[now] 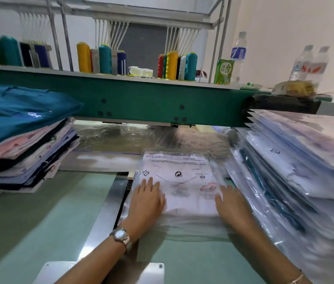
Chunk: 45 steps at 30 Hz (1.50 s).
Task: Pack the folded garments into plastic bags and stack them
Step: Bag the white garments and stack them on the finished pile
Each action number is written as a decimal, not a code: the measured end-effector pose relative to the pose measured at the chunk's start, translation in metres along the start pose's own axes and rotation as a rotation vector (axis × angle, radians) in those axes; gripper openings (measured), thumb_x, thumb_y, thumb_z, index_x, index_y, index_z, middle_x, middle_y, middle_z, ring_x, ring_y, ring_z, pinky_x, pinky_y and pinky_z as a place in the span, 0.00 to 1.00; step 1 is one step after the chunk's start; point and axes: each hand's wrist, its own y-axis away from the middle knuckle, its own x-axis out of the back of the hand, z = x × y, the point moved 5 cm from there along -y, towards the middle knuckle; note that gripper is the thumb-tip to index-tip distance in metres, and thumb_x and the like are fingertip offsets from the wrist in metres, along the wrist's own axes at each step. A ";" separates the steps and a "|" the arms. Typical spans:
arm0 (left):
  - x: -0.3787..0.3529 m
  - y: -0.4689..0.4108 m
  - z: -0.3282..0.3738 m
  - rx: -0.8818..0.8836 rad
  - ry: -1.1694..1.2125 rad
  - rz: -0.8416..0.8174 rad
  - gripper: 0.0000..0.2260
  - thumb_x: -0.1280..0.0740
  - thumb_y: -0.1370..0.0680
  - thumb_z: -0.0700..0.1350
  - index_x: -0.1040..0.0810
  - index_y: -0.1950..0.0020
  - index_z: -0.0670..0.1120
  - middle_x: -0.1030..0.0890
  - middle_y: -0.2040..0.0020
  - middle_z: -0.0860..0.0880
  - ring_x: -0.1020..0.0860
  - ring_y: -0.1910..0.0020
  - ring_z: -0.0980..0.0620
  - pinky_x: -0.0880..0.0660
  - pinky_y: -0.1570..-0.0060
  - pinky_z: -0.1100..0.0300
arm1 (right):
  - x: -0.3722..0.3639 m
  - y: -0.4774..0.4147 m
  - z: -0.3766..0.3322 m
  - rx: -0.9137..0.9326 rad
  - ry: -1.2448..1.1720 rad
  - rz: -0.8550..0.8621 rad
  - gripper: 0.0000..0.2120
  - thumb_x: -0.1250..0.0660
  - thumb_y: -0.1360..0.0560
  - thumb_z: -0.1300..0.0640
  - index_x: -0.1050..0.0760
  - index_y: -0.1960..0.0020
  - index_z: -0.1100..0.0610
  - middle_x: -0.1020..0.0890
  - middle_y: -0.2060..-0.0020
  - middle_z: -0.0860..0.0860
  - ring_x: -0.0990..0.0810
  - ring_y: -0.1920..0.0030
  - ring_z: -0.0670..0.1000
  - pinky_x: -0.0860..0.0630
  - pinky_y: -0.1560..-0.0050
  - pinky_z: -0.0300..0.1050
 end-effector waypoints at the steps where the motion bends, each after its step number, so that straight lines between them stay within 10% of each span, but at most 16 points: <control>1: 0.006 0.003 0.013 -0.060 0.006 0.062 0.22 0.48 0.16 0.52 0.40 0.22 0.46 0.40 0.22 0.44 0.43 0.23 0.46 0.47 0.24 0.52 | 0.009 0.004 0.006 -0.017 -0.047 0.060 0.16 0.45 0.20 0.53 0.27 0.38 0.59 0.23 0.40 0.58 0.27 0.39 0.60 0.30 0.41 0.50; 5: 0.028 0.025 0.080 -0.538 0.073 0.321 0.11 0.30 0.24 0.49 0.18 0.43 0.48 0.18 0.46 0.50 0.19 0.47 0.49 0.24 0.46 0.55 | 0.028 0.022 0.024 -0.063 -0.135 0.170 0.09 0.41 0.24 0.62 0.23 0.53 0.64 0.18 0.55 0.61 0.22 0.51 0.61 0.28 0.54 0.49; 10: 0.007 0.047 0.150 -0.860 -0.033 0.278 0.11 0.31 0.25 0.57 0.18 0.50 0.52 0.20 0.50 0.53 0.23 0.54 0.53 0.28 0.54 0.58 | 0.028 0.039 0.031 -0.079 -0.178 0.140 0.12 0.39 0.23 0.56 0.21 0.44 0.57 0.17 0.50 0.58 0.20 0.50 0.59 0.24 0.50 0.46; 19: -0.003 0.045 0.181 -0.798 -0.052 0.359 0.05 0.30 0.27 0.52 0.18 0.61 0.53 0.21 0.58 0.54 0.25 0.62 0.54 0.32 0.62 0.59 | 0.024 0.051 0.045 -0.153 -0.236 -0.026 0.18 0.39 0.21 0.52 0.29 0.32 0.51 0.21 0.38 0.55 0.23 0.40 0.56 0.27 0.41 0.48; 28: 0.001 0.041 0.182 -0.700 0.009 0.576 0.05 0.29 0.32 0.43 0.24 0.67 0.48 0.25 0.63 0.51 0.30 0.66 0.51 0.37 0.65 0.57 | 0.012 0.049 0.047 -0.285 -0.896 -0.095 0.21 0.42 0.27 0.72 0.24 0.38 0.58 0.20 0.62 0.57 0.22 0.64 0.54 0.25 0.63 0.45; 45: 0.022 0.061 0.067 -0.796 -0.204 0.477 0.05 0.33 0.36 0.40 0.29 0.65 0.47 0.29 0.60 0.49 0.34 0.64 0.49 0.40 0.64 0.56 | 0.005 0.045 0.058 -0.255 -0.792 -0.007 0.15 0.40 0.27 0.70 0.22 0.50 0.54 0.23 0.68 0.54 0.31 0.74 0.52 0.37 0.70 0.41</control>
